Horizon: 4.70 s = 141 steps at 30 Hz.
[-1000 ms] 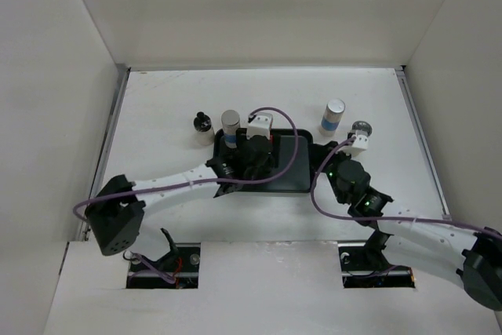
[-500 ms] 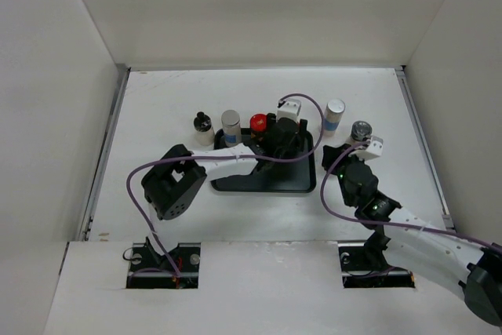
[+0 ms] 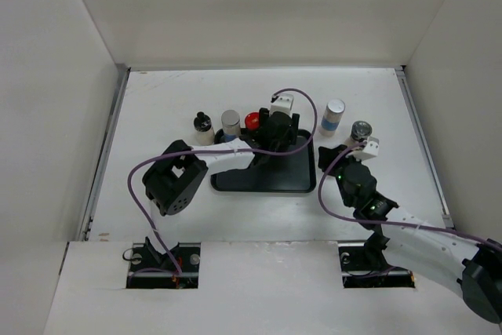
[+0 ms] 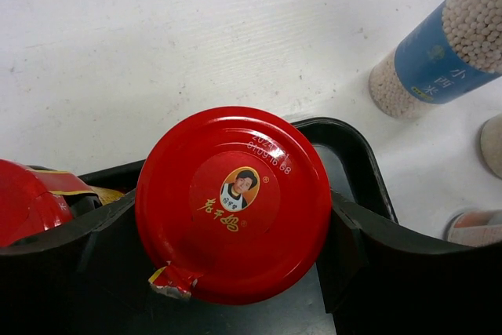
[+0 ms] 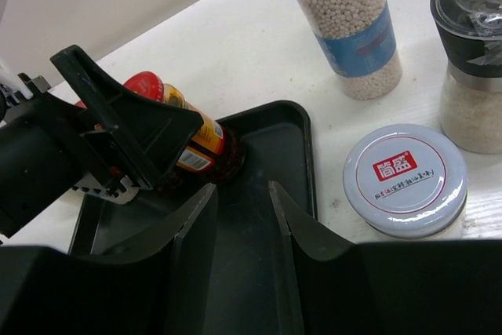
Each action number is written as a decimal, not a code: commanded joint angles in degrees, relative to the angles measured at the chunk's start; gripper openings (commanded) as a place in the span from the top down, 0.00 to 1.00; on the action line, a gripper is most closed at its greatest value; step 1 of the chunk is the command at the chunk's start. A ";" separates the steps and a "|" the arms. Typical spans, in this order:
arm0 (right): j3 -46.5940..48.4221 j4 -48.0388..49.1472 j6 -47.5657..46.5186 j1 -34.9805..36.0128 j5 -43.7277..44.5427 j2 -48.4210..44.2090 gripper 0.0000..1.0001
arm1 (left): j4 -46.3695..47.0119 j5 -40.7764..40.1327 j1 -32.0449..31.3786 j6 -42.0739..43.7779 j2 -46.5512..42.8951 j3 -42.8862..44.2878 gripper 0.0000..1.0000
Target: Organize the condiment bottles
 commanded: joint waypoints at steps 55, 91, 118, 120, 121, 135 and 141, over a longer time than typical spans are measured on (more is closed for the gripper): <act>0.12 4.28 0.99 -0.24 -1.05 1.71 0.38 | -7.42 -8.81 23.15 -5.22 -37.15 -24.03 0.15; 0.91 7.27 0.46 1.17 -4.04 6.02 0.34 | -16.82 -11.45 9.28 -6.44 -51.38 -28.16 0.64; 1.26 6.57 -0.60 1.78 -3.16 5.49 0.26 | -9.00 -11.88 2.41 -12.60 -39.94 -33.79 0.30; 1.44 6.57 -1.03 1.78 -2.90 5.58 0.25 | -9.26 -12.23 1.80 -12.51 -41.53 -33.87 0.22; 1.61 6.48 -1.21 1.78 -2.73 5.58 0.24 | -9.35 -12.58 1.71 -12.43 -42.14 -33.96 0.18; 7.50 -1.51 -2.62 2.84 -1.32 4.96 0.78 | 0.12 -13.37 4.43 -9.17 -60.33 -40.28 0.20; 15.13 -4.42 -4.19 2.84 0.26 10.05 0.79 | 10.24 -11.45 13.03 -9.87 -64.65 -46.96 0.60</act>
